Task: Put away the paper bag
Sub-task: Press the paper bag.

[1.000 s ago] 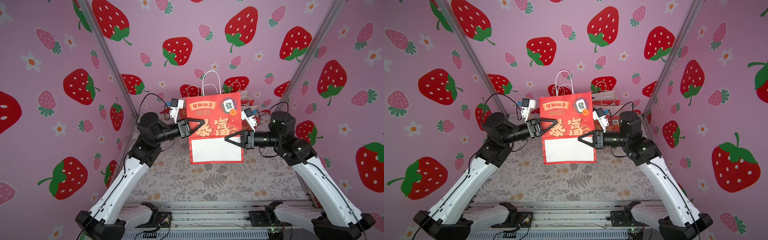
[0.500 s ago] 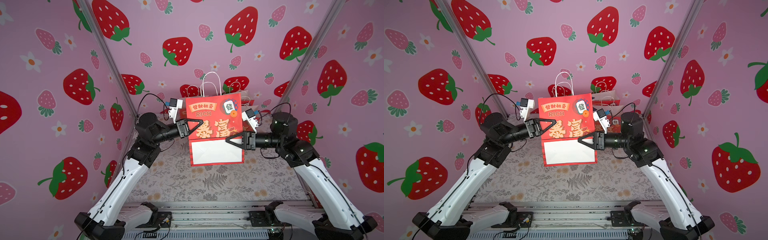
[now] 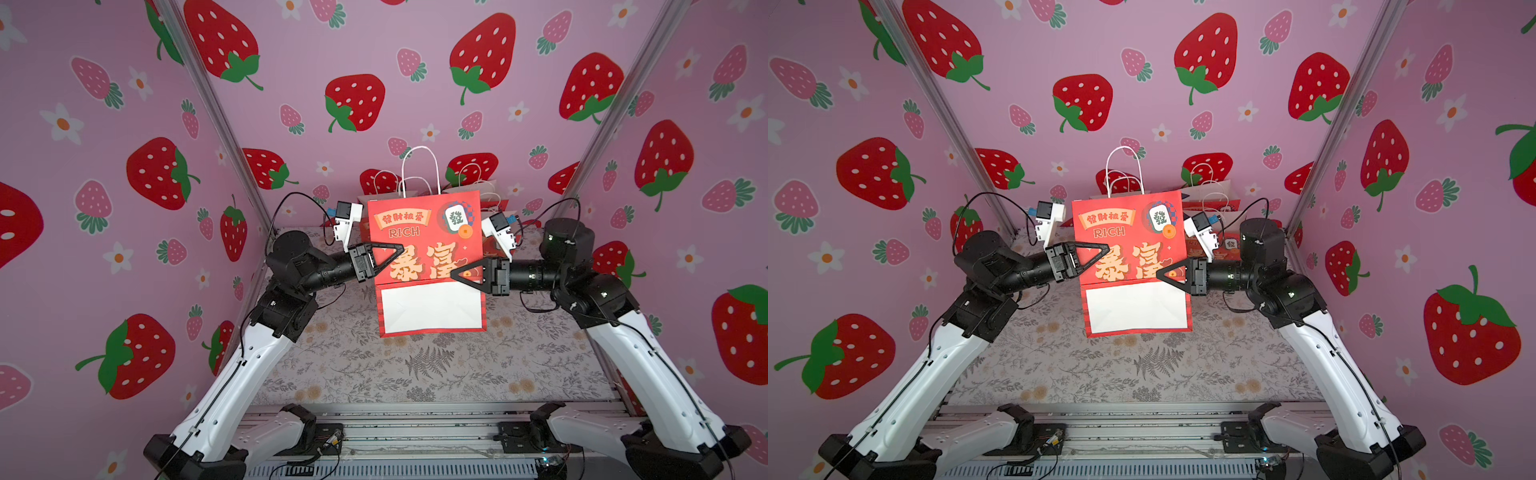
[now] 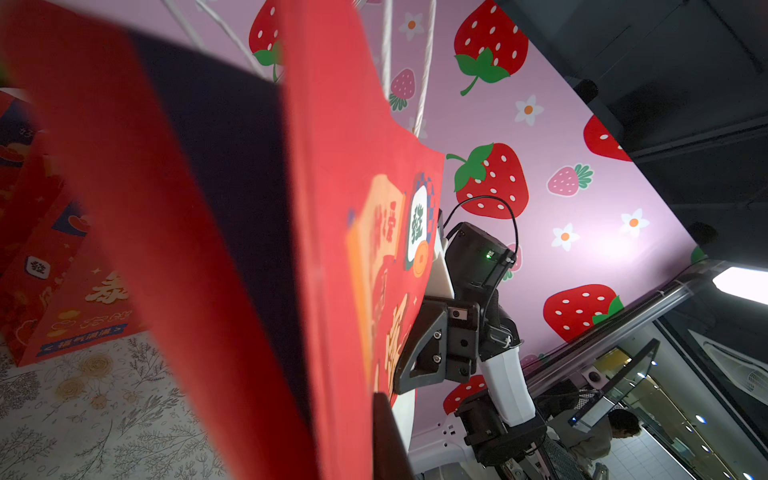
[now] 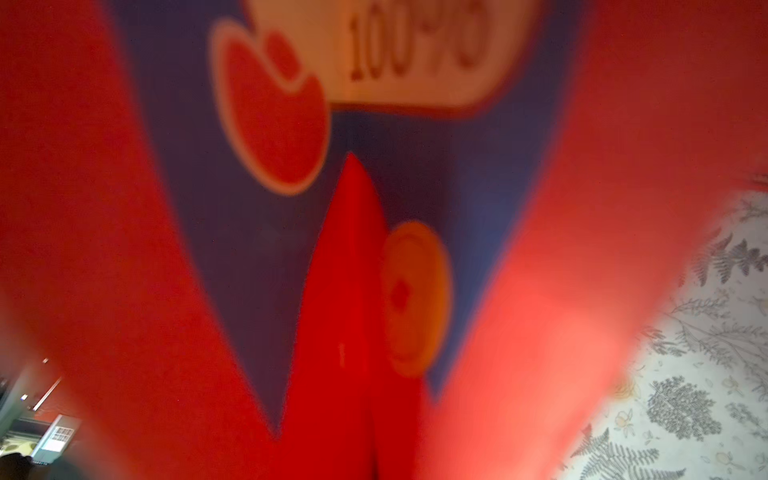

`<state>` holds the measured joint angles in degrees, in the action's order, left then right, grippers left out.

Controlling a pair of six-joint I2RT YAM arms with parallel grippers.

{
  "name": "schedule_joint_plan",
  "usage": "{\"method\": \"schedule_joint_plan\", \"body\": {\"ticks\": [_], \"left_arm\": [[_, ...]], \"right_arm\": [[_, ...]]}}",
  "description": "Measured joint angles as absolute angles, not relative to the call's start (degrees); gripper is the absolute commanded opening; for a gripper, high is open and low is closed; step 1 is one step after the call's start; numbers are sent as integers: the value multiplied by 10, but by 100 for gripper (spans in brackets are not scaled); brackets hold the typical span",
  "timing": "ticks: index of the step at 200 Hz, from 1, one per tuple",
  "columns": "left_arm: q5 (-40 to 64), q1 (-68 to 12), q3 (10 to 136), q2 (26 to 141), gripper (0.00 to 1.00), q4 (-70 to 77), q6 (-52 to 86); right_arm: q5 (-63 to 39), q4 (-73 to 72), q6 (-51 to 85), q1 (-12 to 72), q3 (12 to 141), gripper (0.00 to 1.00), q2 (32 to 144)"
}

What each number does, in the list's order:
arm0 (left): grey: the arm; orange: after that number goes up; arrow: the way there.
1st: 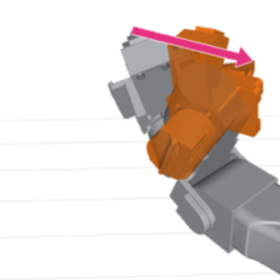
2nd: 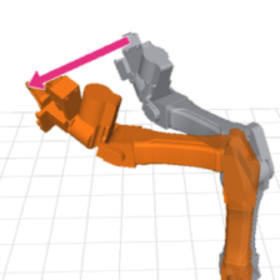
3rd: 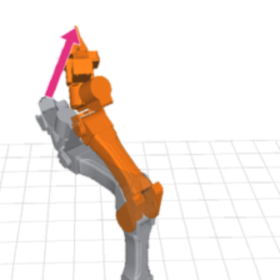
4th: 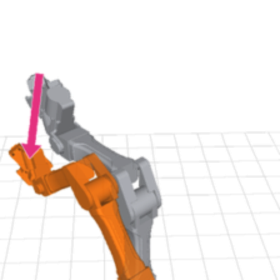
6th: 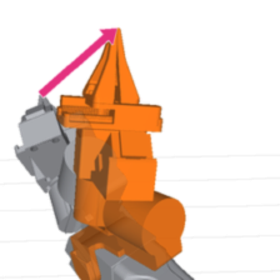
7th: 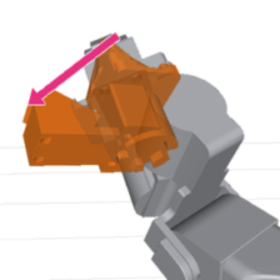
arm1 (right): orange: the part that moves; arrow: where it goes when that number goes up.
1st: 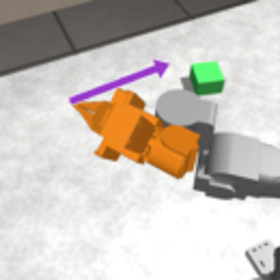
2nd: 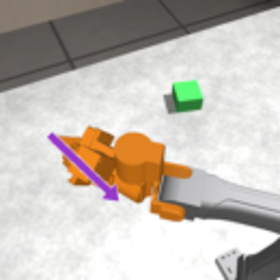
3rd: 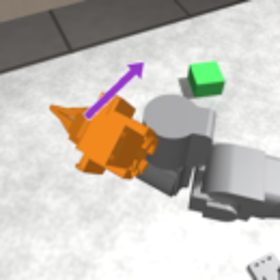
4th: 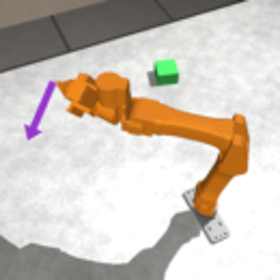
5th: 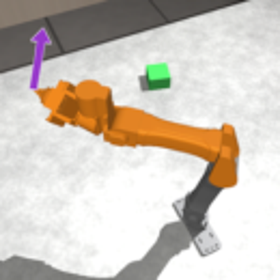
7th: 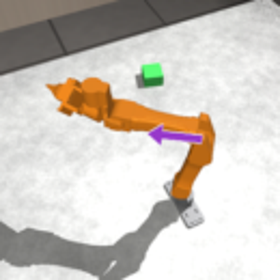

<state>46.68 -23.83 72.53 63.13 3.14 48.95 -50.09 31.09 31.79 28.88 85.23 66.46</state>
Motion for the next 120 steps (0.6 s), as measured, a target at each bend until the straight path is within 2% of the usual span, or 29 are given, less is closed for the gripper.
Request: {"method": "schedule_joint_plan", "body": {"ticks": [27, 41, 50, 74, 89, 106, 120], "left_arm": [[479, -239, 719, 630, 62, 16, 480], [483, -238, 717, 625, 70, -4, 471], [485, -238, 713, 618, 72, -16, 467], [487, -239, 695, 595, 72, -34, 457], [486, -240, 684, 586, 68, -41, 454], [485, -244, 671, 582, 57, -44, 450], [483, -248, 661, 582, 42, -47, 447]], "right_arm": [[-497, 314, 317, 289, 852, 0, 665], [-494, 315, 317, 289, 852, 0, 665], [-492, 315, 317, 289, 852, 0, 665], [-492, 312, 322, 289, 851, 0, 665], [-494, 302, 331, 288, 846, 0, 665], [-495, 293, 340, 288, 840, 0, 665], [-496, 286, 347, 286, 836, 0, 665]]}}
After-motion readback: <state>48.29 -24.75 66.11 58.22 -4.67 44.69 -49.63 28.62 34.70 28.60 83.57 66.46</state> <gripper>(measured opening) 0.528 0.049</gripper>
